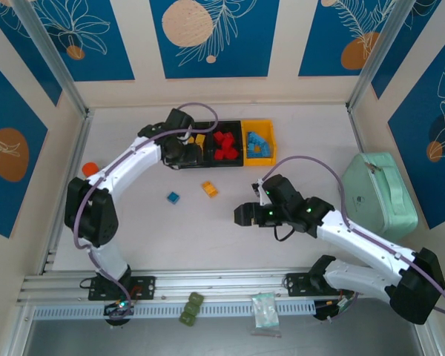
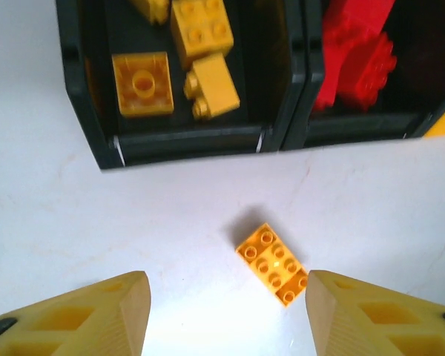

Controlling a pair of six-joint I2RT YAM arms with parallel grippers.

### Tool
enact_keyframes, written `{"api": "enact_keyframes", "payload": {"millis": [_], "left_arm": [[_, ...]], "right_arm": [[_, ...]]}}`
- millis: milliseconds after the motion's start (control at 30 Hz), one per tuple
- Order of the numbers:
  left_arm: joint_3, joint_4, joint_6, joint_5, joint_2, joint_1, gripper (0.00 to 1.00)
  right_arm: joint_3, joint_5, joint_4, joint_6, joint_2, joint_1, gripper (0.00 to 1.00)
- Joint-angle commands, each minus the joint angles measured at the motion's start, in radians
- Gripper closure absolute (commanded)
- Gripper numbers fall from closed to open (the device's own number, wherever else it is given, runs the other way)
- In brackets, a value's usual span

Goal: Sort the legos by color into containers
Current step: Pick up the lego from the center of the table.

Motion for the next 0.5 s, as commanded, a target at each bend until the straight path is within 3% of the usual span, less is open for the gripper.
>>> {"api": "enact_keyframes", "payload": {"millis": [0, 267, 467], "left_arm": [[-0.101, 0.069, -0.107, -0.015, -0.064, -0.049, 0.39], [-0.263, 0.171, -0.367, -0.145, -0.075, -0.185, 0.17], [-0.260, 0.214, -0.468, -0.213, -0.004, -0.239, 0.10]], "right_arm": [[0.025, 0.090, -0.061, -0.028, -0.041, 0.005, 0.24], [0.007, 0.099, -0.062, -0.033, -0.084, -0.012, 0.22], [-0.039, 0.083, -0.051, -0.015, -0.115, -0.015, 0.22]]}}
